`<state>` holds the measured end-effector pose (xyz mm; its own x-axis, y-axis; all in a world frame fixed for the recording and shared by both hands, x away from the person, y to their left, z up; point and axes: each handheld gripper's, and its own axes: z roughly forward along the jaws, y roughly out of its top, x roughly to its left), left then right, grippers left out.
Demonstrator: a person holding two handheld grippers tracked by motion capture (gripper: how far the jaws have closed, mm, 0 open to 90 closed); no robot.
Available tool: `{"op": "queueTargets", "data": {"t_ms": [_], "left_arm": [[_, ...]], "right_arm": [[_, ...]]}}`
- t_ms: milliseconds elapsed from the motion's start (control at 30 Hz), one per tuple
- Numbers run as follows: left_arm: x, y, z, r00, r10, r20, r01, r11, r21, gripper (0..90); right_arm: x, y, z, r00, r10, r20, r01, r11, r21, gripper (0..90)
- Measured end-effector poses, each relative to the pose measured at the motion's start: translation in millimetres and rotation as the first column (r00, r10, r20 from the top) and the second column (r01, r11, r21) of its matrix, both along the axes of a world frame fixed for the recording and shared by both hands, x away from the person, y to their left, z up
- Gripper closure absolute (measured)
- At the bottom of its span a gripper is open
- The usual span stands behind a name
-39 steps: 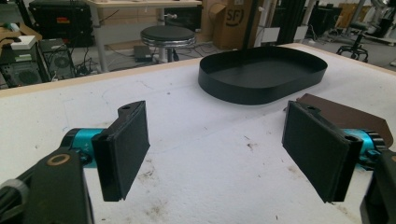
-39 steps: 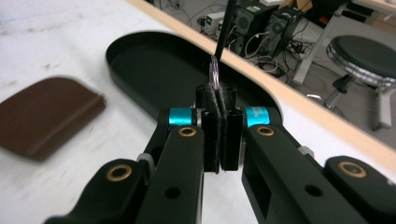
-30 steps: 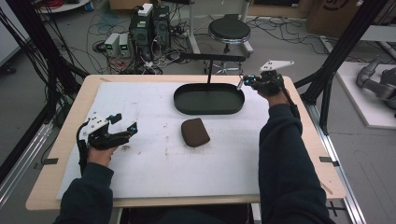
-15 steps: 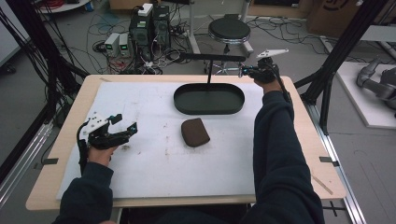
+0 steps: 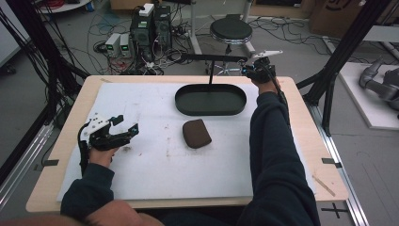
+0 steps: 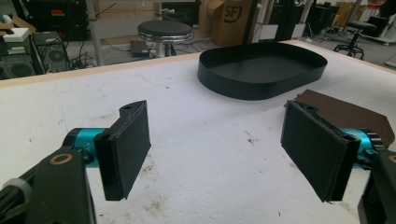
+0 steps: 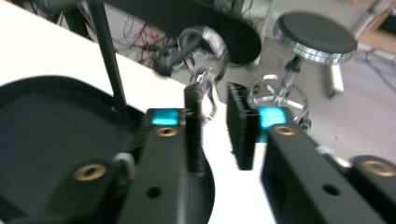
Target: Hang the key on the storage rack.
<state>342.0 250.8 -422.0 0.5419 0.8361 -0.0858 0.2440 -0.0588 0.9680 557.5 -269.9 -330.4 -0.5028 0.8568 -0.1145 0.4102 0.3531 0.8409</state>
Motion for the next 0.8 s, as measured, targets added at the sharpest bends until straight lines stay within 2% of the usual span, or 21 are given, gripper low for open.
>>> {"op": "queueTargets", "data": {"t_ms": [33, 133, 167, 200, 300, 400, 433, 500, 533, 567, 633, 667, 700, 767, 800], "left_arm": [[-0.1, -0.2, 0.0, 1.0000, -0.001, -0.002, 0.001, 1.0000, -0.002, 23.8], [-0.2, -0.3, 0.3, 1.0000, -0.003, 0.000, 0.003, 1.0000, -0.003, 23.8], [-0.4, -0.5, 0.3, 1.0000, -0.001, 0.001, 0.001, 1.0000, -0.007, 23.8], [-0.5, -0.4, 0.5, 1.0000, 0.000, 0.002, 0.000, 1.0000, -0.006, 23.8], [-0.9, -0.5, 0.8, 1.0000, -0.001, 0.005, 0.001, 1.0000, -0.005, 23.7], [-1.6, -0.7, 1.4, 1.0000, -0.001, 0.009, 0.001, 1.0000, -0.010, 23.0], [-1.9, -0.6, 1.8, 0.9999, -0.001, 0.011, 0.001, 0.9999, -0.011, 22.9], [-2.1, -0.3, 2.0, 0.9999, 0.002, 0.012, -0.002, 0.9999, -0.013, 22.6], [-2.0, -0.2, 2.1, 0.9999, 0.003, 0.011, -0.002, 0.9999, -0.012, 22.6], [-2.2, 0.2, 2.1, 0.9999, 0.003, 0.010, -0.003, 0.9999, -0.015, 22.6], [-2.1, 0.1, 2.0, 0.9999, 0.004, 0.011, -0.004, 0.9999, -0.015, 22.6], [-1.8, -0.1, 1.8, 0.9999, 0.002, 0.010, -0.002, 0.9998, -0.018, 22.5], [-1.7, -0.1, 1.6, 0.9999, 0.001, 0.010, -0.001, 0.9999, -0.016, 22.6], [-2.0, -0.2, 1.9, 0.9999, 0.003, 0.011, -0.003, 0.9999, -0.014, 22.6], [-2.2, 0.0, 2.3, 0.9999, 0.003, 0.011, -0.003, 0.9999, -0.014, 22.6]], "right_arm": [[-4.3, -0.5, 0.9, 1.0000, 0.001, -0.007, -0.001, 1.0000, -0.005, 55.5], [-11.5, -0.8, 4.2, 0.9999, 0.017, 0.001, -0.017, 0.9995, -0.025, 50.7], [-24.6, -1.5, 7.6, 0.9978, 0.023, 0.062, -0.019, 0.9976, -0.066, 46.6], [-30.5, -3.0, 9.5, 0.9974, 0.031, 0.066, -0.027, 0.9975, -0.066, 44.2], [-44.2, -8.8, 16.2, 0.9968, 0.076, -0.023, -0.077, 0.9954, -0.056, 35.5], [-63.8, -10.4, 23.5, 0.9951, 0.076, -0.063, -0.082, 0.9926, -0.090, 28.6], [-70.6, -11.3, 25.7, 0.9945, 0.079, -0.070, -0.084, 0.9930, -0.083, 28.4], [-88.9, -14.8, 26.2, 0.9964, 0.084, -0.004, -0.085, 0.9953, -0.047, 28.6], [-88.9, -14.8, 26.2, 0.9964, 0.084, -0.004, -0.085, 0.9953, -0.047, 28.6], [-104.7, -19.0, 24.2, 0.9961, 0.088, 0.004, -0.088, 0.9960, -0.019, 28.3], [-118.5, -22.7, 20.8, 0.9960, 0.088, -0.014, -0.088, 0.9961, -0.008, 24.5], [-125.6, -24.7, 18.0, 0.9958, 0.091, -0.002, -0.091, 0.9958, 0.006, 24.5], [-131.9, -26.2, 15.7, 0.9958, 0.091, -0.009, -0.090, 0.9957, 0.018, 23.5], [-137.1, -26.9, 12.8, 0.9960, 0.086, -0.021, -0.086, 0.9962, 0.016, 21.9], [-147.6, -28.3, 4.0, 0.9957, 0.092, -0.010, -0.091, 0.9950, 0.041, 21.9]]}}
